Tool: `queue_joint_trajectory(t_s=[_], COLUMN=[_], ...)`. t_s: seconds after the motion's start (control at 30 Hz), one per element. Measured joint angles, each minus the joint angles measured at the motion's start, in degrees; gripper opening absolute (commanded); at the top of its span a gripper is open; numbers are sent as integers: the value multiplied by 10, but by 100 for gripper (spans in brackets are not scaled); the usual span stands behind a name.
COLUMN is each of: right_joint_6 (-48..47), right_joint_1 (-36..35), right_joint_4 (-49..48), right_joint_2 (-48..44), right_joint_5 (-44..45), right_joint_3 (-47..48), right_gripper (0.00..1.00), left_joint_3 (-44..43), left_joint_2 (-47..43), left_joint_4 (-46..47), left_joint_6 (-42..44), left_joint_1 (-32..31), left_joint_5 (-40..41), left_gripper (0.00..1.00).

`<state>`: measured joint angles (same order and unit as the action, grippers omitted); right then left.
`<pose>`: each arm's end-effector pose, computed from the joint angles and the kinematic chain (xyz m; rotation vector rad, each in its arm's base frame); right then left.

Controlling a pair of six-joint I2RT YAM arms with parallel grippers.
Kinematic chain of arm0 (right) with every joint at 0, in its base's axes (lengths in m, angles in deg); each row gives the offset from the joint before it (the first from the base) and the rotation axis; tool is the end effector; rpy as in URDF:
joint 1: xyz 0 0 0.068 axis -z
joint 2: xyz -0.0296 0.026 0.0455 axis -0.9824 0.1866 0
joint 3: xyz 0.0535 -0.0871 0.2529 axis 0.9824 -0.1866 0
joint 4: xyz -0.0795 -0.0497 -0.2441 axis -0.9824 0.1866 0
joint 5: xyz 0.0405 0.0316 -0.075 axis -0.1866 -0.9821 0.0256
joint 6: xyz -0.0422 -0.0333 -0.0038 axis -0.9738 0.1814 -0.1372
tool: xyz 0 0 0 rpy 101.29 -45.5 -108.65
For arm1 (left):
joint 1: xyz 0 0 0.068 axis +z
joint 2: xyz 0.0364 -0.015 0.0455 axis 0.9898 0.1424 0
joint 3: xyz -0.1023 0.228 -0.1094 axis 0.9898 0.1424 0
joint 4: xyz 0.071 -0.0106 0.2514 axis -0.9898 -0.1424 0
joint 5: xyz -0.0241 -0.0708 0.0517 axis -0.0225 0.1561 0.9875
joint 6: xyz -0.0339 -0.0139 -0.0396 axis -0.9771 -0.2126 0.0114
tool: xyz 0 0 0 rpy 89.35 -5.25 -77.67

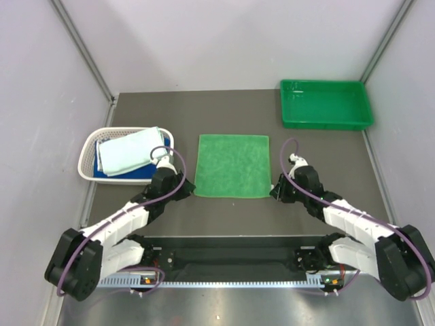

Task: Fold and stack the towels
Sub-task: Fold the towel

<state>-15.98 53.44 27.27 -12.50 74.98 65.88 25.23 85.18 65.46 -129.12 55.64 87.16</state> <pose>0.1790 0.0916 0.1618 -0.0104 2.3511 0.6270 0.1871 -0.0911 0.1725 -0.3440 2.2470 -0.6375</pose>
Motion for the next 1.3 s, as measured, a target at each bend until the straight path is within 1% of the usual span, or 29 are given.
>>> queue_joint_trajectory(t_s=[0.03, 0.07, 0.1, 0.13, 0.2, 0.27, 0.37, 0.43, 0.5, 0.6, 0.73, 0.83, 0.97, 1.07, 1.17, 1.3], right_joint_6=[2, 3, 2, 2, -1, -5, -17, -31, -44, -67, -96, -116, -135, -142, -147, -150], right_joint_1=[0, 0, 0, 0, -1, -1, -1, 0, 0, 4, 11, 22, 43, 57, 68, 75], right_joint_4=[2, 7, 13, 16, 30, 42, 55, 51, 45, 32, 27, 28, 31, 37, 40, 47], right_joint_2=[-7, -17, -29, -41, -68, -83, -57, -15, 43, 156, 279, 355, 444, 495, 536, 572], right_joint_5=[0, 0, 0, 1, 6, 17, 41, 61, 77, 99, 123, 137, 144, 143, 134, 126], right_joint_3=[-5, -7, -7, -7, -3, 10, 58, 105, 156, 251, 355, 422, 505, 552, 584, 601], right_gripper=[35, 38, 42, 42, 45, 45, 45, 44, 44, 43, 43, 43, 43, 43, 43, 43], left_joint_3=[5, 8, 8, 8, 2, -18, -70, -134, -216, -330, -460, -540, -622, -667, -690, -704], left_joint_2=[-2, -5, -10, -16, -31, -37, -7, 54, 138, 253, 386, 472, 559, 606, 636, 656], left_joint_4=[-1, -3, -8, -10, -22, -34, -38, -43, -47, -50, -69, -83, -104, -118, -128, -133], left_joint_6=[-2, -4, -4, -4, -3, 2, 18, 33, 54, 86, 129, 160, 185, 197, 204, 206], left_joint_1=[-2, -3, -4, -4, -5, -5, -5, -5, -5, -1, 12, 26, 47, 60, 70, 75], left_joint_5=[0, -2, -2, -2, 2, 9, 25, 36, 51, 73, 93, 101, 101, 99, 90, 82], left_gripper=[36, 43, 44, 46, 47, 48, 49, 49, 49, 48, 48, 48, 48, 48, 48, 47])
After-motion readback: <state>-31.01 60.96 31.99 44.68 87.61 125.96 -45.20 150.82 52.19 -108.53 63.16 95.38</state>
